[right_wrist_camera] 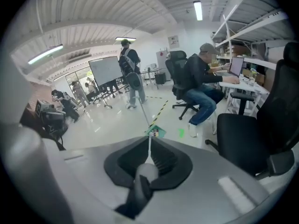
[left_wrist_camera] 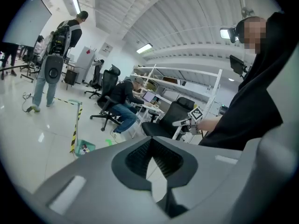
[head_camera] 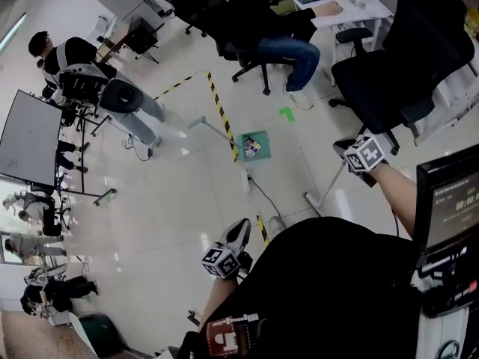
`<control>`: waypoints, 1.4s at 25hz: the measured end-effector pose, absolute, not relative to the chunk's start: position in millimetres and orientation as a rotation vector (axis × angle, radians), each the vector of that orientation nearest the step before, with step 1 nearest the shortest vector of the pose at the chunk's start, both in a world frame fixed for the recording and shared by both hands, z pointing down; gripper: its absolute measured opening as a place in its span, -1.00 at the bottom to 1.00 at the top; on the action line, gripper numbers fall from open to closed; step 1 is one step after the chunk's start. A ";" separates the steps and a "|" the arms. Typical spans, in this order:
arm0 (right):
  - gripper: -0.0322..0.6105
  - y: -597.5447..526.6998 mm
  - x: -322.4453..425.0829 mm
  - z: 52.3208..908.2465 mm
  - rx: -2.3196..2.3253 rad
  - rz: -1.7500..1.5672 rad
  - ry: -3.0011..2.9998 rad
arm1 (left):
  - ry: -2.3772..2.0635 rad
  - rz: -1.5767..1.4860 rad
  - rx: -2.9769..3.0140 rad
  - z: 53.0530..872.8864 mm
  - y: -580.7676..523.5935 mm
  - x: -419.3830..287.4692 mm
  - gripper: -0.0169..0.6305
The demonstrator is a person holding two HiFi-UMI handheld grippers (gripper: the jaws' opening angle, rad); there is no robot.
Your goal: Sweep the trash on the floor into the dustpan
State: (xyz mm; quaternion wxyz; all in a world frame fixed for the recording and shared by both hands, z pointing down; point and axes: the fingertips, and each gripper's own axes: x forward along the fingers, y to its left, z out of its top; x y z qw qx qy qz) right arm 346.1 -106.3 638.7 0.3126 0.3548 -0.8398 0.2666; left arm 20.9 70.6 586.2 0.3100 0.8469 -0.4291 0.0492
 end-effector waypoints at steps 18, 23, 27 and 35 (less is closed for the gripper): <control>-0.86 33.9 237.0 619.9 1.032 0.571 -2.168 | -1.117 0.056 2.293 600.7 214.6 -151.2 -0.96; -0.86 84.0 194.3 606.6 1.197 0.522 -2.091 | -0.965 0.203 2.356 609.2 236.7 -232.9 -0.96; -0.86 115.9 191.6 608.3 1.266 0.573 -2.064 | -0.960 0.141 2.365 602.9 236.7 -249.5 -0.96; -0.86 169.7 196.2 627.7 1.189 0.706 -2.100 | -0.944 0.037 2.396 578.0 234.3 -192.5 -0.96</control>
